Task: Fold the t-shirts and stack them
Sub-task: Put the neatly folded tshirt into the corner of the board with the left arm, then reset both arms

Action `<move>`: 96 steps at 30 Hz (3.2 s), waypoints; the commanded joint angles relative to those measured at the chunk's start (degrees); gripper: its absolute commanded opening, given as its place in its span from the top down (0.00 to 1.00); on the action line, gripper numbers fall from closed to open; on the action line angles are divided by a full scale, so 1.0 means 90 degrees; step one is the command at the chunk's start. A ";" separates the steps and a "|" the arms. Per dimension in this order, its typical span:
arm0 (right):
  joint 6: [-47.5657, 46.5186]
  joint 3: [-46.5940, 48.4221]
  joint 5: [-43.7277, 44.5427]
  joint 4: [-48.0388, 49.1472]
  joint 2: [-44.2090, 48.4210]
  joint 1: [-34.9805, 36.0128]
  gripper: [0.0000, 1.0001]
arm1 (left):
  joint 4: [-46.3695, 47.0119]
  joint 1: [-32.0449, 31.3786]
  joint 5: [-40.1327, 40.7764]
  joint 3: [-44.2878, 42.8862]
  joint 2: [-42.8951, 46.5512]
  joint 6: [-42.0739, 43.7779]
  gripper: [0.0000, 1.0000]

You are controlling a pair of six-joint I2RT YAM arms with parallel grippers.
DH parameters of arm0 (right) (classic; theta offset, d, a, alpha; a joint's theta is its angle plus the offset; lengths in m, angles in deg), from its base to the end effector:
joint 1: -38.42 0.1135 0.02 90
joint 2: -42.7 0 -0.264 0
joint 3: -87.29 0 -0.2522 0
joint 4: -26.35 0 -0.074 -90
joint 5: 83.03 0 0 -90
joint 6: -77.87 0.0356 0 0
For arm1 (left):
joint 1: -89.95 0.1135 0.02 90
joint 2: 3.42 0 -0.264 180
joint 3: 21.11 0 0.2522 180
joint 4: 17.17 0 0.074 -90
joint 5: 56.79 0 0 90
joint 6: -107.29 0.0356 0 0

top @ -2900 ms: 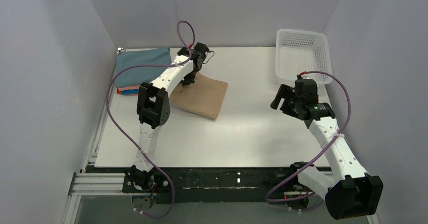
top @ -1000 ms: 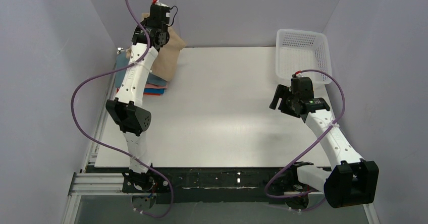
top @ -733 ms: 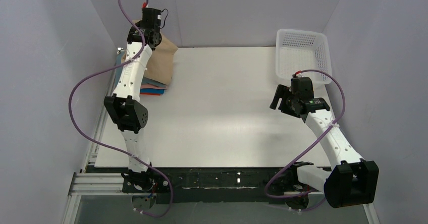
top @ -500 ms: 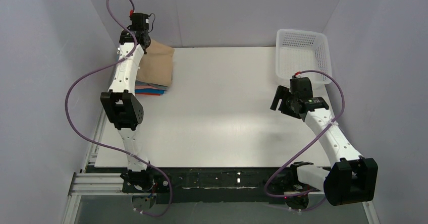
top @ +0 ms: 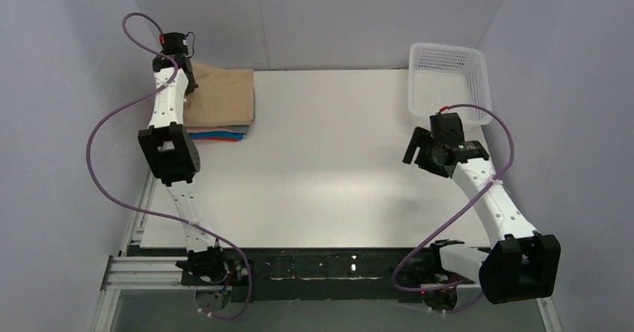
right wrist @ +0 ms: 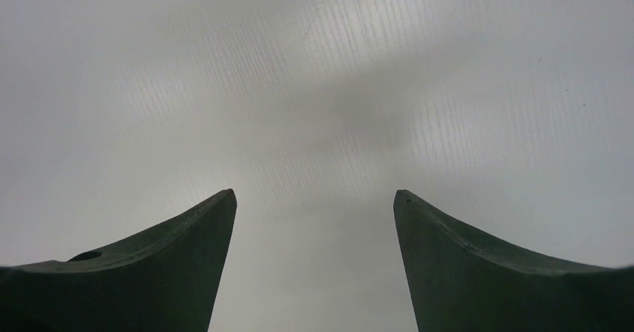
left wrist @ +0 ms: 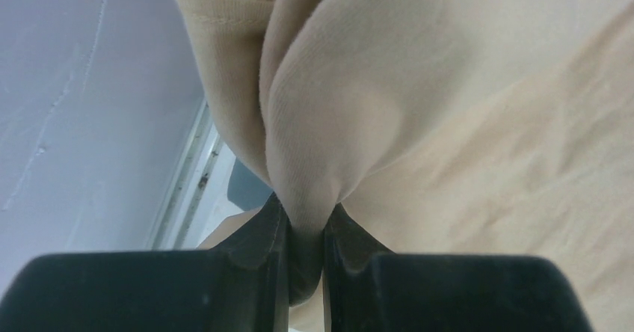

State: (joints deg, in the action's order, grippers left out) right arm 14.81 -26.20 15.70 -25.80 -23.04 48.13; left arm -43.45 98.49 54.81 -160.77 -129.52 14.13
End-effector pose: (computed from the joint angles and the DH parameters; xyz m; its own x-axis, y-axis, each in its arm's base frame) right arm 0.2294 0.0338 0.2723 -0.7198 0.3312 -0.6101 0.2835 0.9425 0.1771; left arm 0.5174 0.0910 0.3624 -0.1902 -0.0804 -0.9784 -0.5044 0.8630 0.0272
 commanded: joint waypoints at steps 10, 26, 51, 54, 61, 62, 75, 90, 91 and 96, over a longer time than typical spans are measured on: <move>0.0222 0.0058 -0.0136 -0.0812 0.0454 -0.0033 0.14 | 0.0151 0.0579 -0.1252 -0.0269 -0.0556 -0.0846 0.24; -0.0053 -0.0562 -0.0288 0.0128 0.1502 -0.0030 0.09 | -0.1177 -0.0262 -0.1788 0.1676 0.3214 -0.1539 0.02; 0.0055 -0.1708 0.0268 0.1098 0.2728 -0.0025 0.09 | -0.0092 -0.2667 -0.1668 0.9266 0.8702 -0.3245 0.02; 0.0064 -0.1706 0.0350 0.1087 0.2788 -0.0024 0.08 | -0.0127 -0.2667 -0.1710 0.9235 0.8712 -0.3202 0.02; 0.0071 -0.1721 0.0386 0.1077 0.2817 -0.0025 0.08 | -0.0197 -0.2672 -0.1504 0.9296 0.8937 -0.3259 0.02; 0.0064 -0.1728 0.0403 0.1094 0.2833 -0.0025 0.08 | -0.0208 -0.2668 -0.1494 0.9286 0.8951 -0.3262 0.02; 0.0054 -0.1780 0.0416 0.1106 0.2930 -0.0025 0.09 | -0.0381 -0.2667 -0.1288 0.9212 0.9190 -0.3400 0.02; 0.0052 -0.1842 0.0459 0.1287 0.3163 -0.0020 0.08 | -0.0336 -0.2669 -0.1275 0.9081 0.9165 -0.3360 0.02; 0.0053 -0.1853 0.0432 0.1313 0.3186 -0.0024 0.08 | -0.0317 -0.2667 -0.1274 0.9102 0.9198 -0.3364 0.02; 0.0080 -0.1875 0.0340 0.1234 0.3265 -0.0024 0.08 | -0.0255 -0.2667 -0.1308 0.9241 0.9349 -0.3372 0.02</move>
State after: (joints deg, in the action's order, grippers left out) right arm 15.27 -42.37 18.61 -16.97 5.47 48.13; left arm -43.05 74.71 41.65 -77.13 -46.64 -16.38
